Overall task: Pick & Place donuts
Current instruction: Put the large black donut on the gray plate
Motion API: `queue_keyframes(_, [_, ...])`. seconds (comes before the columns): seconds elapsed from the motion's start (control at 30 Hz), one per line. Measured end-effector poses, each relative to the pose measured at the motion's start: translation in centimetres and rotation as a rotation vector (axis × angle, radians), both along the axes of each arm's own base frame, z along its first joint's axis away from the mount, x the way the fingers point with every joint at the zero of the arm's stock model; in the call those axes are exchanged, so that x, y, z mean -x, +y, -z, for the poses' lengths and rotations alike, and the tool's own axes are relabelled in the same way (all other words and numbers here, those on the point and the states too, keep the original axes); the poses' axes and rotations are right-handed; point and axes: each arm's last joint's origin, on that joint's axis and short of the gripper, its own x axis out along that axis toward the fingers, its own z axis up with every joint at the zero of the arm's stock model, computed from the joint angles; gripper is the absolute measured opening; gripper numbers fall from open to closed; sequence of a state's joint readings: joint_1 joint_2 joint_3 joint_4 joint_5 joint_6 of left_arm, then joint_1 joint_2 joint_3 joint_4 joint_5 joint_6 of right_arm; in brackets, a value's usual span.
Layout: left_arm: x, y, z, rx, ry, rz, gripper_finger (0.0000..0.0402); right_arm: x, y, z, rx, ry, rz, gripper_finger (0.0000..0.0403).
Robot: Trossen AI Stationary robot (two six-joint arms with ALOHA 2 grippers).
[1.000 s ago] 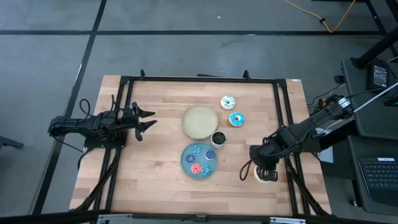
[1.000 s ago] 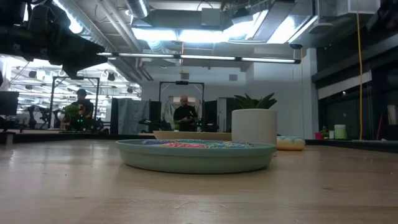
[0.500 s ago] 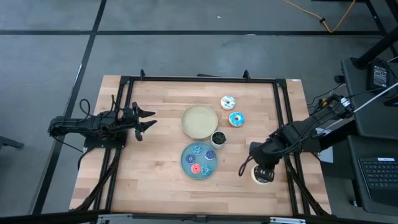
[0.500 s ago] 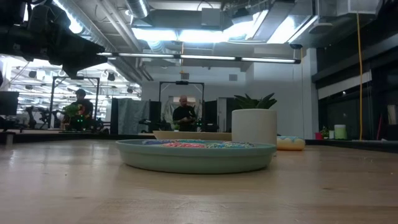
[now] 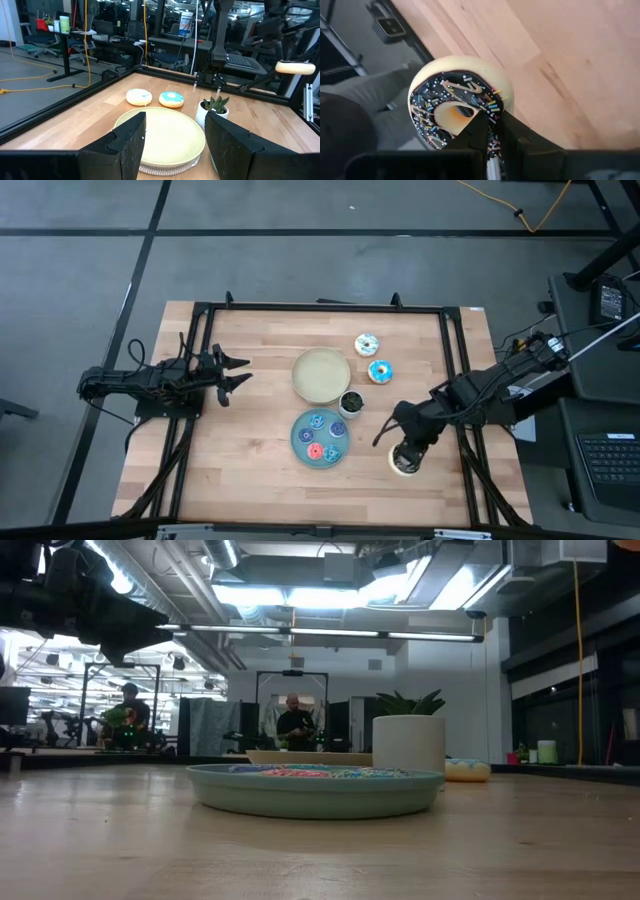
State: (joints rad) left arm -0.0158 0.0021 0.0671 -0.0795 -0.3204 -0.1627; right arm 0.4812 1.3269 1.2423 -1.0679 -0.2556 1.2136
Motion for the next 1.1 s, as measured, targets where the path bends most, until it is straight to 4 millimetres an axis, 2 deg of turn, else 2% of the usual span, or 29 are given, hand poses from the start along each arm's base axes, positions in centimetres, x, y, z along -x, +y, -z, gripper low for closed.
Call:
queue_keyframes(0.57, [0.0, 0.0, 0.0, 0.0, 0.0, 0.0, 0.0196, -2.5, -2.1, -0.5, -0.096, -0.081, 0.22, 0.0034])
queue_keyframes(1.1, [0.0, 0.0, 0.0, 0.0, 0.0, 0.0, 0.0196, -6.8, -2.9, 1.3, -0.166, -0.129, 0.272, 0.0034])
